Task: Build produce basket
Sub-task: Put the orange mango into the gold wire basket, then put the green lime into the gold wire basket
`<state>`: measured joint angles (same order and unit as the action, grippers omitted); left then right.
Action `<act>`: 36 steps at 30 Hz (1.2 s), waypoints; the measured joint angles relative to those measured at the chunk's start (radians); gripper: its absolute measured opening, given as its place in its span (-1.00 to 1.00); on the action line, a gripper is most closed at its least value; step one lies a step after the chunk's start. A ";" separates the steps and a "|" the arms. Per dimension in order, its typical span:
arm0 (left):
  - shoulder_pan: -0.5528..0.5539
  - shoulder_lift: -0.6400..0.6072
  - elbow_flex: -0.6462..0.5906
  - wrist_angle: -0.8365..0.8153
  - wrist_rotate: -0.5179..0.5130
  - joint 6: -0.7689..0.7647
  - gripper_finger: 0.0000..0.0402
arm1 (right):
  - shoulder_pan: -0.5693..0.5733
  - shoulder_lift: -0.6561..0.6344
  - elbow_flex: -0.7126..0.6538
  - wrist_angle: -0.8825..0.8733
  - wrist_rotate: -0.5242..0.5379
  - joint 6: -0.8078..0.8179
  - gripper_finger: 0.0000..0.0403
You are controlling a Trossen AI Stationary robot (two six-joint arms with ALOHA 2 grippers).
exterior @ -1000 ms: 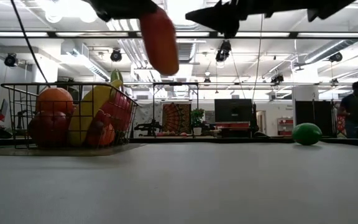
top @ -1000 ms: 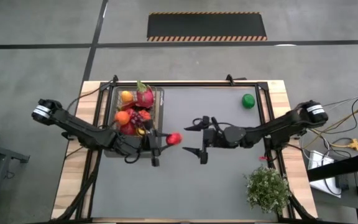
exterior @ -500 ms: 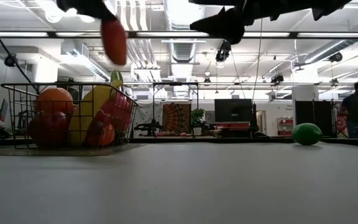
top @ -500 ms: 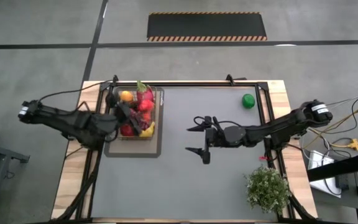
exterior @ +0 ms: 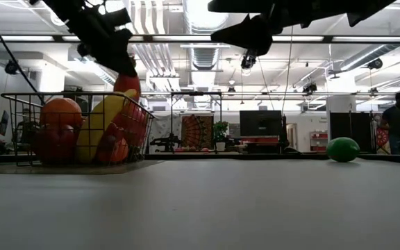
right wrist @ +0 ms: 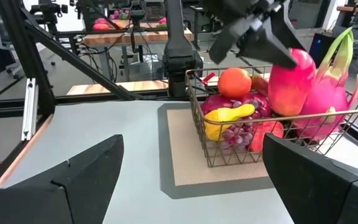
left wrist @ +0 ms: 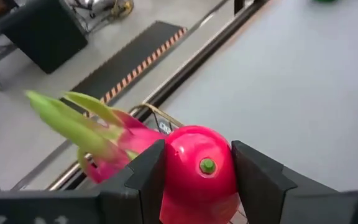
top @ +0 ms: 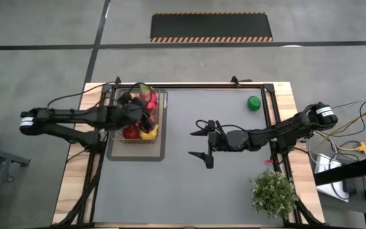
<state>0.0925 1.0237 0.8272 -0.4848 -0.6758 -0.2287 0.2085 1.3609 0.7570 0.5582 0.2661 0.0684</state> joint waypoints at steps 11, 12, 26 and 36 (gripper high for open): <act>0.005 0.149 0.000 0.007 0.020 -0.045 -0.14 | 0.000 0.001 0.000 -0.003 0.000 0.046 0.82; 0.005 0.157 0.000 0.006 0.019 -0.047 -0.11 | 0.000 0.001 0.000 -0.003 0.000 0.050 0.82; 0.004 0.168 0.000 0.004 0.028 -0.029 0.38 | 0.000 0.001 0.000 -0.004 0.022 0.041 0.82; 0.004 0.160 0.000 0.004 0.027 -0.005 0.42 | 0.000 0.001 -0.003 -0.003 0.019 -0.005 0.82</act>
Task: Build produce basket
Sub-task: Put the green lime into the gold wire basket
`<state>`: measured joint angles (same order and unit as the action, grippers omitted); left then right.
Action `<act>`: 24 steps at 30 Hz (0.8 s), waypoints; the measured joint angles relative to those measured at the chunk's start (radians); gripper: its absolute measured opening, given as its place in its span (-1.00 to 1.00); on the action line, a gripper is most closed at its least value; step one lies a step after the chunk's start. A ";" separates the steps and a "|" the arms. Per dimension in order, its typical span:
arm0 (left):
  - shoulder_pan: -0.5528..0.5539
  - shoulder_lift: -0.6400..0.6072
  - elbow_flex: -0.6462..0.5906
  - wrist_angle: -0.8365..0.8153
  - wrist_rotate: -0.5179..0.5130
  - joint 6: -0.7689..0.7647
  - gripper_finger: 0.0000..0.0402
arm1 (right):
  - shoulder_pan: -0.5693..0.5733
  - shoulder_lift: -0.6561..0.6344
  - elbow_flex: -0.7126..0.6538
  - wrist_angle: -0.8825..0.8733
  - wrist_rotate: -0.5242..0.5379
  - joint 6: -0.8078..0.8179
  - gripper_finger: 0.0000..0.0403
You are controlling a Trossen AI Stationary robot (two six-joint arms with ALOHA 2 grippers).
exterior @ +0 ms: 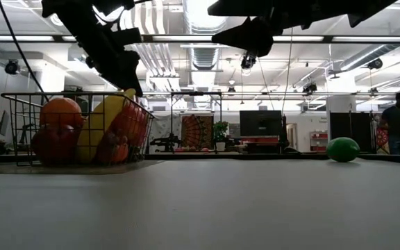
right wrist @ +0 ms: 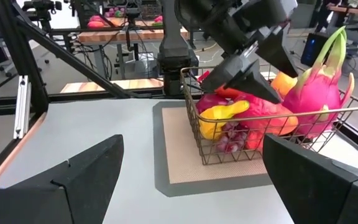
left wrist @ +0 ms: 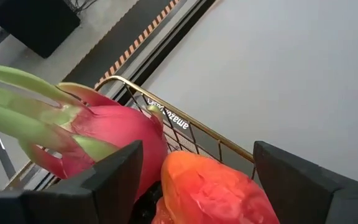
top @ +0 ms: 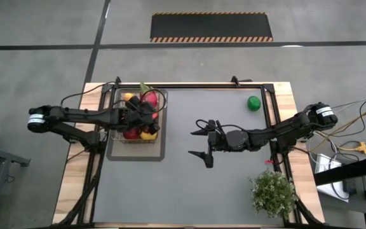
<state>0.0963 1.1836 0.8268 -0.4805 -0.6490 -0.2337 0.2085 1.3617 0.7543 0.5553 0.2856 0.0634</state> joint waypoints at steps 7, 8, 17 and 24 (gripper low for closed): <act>-0.025 -0.079 0.000 0.000 0.000 0.014 0.42 | 0.000 0.000 -0.006 -0.014 0.000 0.024 0.82; -0.034 -0.095 0.000 -0.001 0.001 0.015 0.42 | 0.000 0.000 -0.006 -0.022 -0.001 0.032 0.82; -0.153 -0.224 -0.019 0.018 0.001 0.036 0.42 | 0.000 0.000 -0.007 -0.103 0.007 0.113 0.81; -0.216 -0.267 -0.048 0.101 0.003 0.128 0.42 | -0.029 -0.003 0.028 -0.182 0.109 0.214 0.81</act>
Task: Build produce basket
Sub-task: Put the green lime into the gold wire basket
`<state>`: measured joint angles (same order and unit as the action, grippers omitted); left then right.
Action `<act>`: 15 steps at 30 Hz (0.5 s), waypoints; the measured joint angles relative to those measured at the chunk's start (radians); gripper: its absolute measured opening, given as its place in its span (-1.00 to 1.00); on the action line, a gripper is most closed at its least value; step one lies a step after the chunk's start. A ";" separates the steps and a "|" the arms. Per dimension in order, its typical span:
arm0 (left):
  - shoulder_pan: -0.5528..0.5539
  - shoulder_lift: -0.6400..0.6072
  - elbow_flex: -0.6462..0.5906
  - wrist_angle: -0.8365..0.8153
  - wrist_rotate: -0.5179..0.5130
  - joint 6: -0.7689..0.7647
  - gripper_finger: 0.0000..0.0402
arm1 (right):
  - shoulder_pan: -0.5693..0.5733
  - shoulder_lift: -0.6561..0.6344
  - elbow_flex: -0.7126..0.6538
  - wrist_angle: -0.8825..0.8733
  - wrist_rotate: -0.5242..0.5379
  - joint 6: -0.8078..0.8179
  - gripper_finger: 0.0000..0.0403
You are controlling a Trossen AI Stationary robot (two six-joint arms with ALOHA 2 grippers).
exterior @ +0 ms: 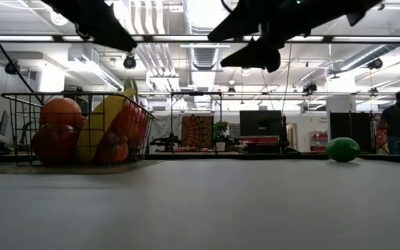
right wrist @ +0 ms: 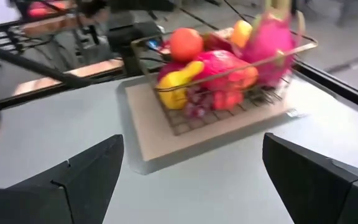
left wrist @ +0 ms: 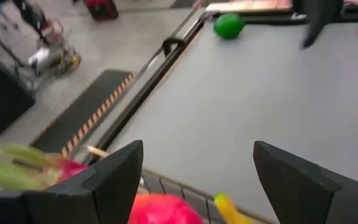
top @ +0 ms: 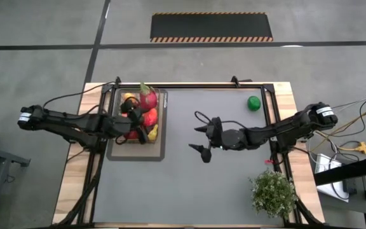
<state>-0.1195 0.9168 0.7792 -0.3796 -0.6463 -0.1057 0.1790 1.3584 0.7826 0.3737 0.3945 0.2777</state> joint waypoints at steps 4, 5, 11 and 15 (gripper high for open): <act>-0.010 -0.012 0.000 0.093 0.000 0.096 0.42 | -0.058 -0.001 0.080 -0.178 -0.001 0.064 0.81; -0.011 -0.013 0.000 0.115 0.000 0.119 0.42 | -0.077 -0.001 0.102 -0.230 -0.001 0.074 0.81; -0.012 -0.011 -0.001 0.179 0.000 0.208 0.42 | -0.201 -0.001 0.242 -0.572 0.000 0.141 0.81; -0.012 -0.011 -0.001 0.189 0.001 0.231 0.42 | -0.305 0.000 0.323 -0.795 0.001 0.206 0.81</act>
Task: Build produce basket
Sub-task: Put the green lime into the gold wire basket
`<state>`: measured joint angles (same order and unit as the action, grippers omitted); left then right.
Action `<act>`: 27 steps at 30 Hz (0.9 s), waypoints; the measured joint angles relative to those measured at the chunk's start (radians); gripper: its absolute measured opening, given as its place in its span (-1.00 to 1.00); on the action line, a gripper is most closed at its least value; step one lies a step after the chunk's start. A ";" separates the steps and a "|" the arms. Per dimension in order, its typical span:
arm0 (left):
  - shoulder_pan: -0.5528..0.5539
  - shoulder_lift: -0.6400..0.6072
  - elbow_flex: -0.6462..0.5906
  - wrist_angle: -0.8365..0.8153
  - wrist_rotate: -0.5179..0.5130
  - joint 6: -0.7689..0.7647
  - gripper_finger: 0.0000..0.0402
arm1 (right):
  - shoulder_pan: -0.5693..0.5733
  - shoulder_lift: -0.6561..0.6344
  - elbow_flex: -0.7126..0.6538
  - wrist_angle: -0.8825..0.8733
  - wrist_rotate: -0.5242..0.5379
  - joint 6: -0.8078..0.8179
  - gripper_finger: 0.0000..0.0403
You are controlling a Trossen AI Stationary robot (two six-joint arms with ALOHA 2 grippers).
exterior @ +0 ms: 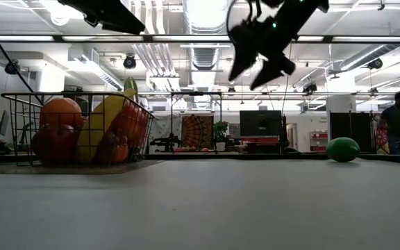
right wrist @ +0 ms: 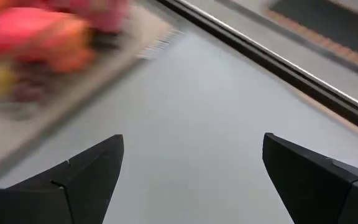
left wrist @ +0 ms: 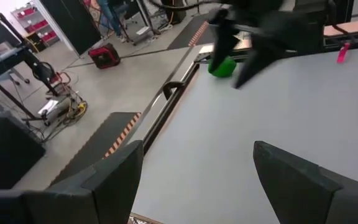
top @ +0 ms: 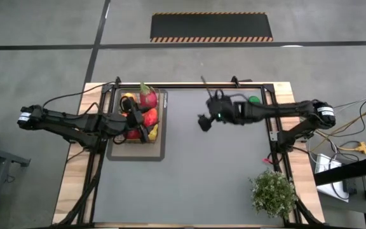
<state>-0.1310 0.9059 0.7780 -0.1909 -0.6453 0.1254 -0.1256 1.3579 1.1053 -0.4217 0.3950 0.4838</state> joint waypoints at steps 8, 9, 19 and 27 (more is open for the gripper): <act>0.000 -0.004 0.000 0.003 0.000 0.046 0.42 | -0.249 0.001 0.057 -0.350 0.000 0.127 0.81; 0.000 -0.004 0.000 0.003 0.000 0.047 0.42 | -0.283 0.001 0.053 -0.377 0.001 0.141 0.81; 0.000 -0.004 0.000 0.003 0.001 0.065 0.42 | -0.481 0.001 -0.035 -0.568 -0.001 0.223 0.82; 0.000 -0.004 0.000 0.003 0.001 0.073 0.42 | -0.557 0.002 -0.099 -0.568 0.028 0.212 0.78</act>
<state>-0.1310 0.9024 0.7780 -0.1881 -0.6445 0.1989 -0.6822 1.3598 1.0063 -0.9901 0.4232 0.6960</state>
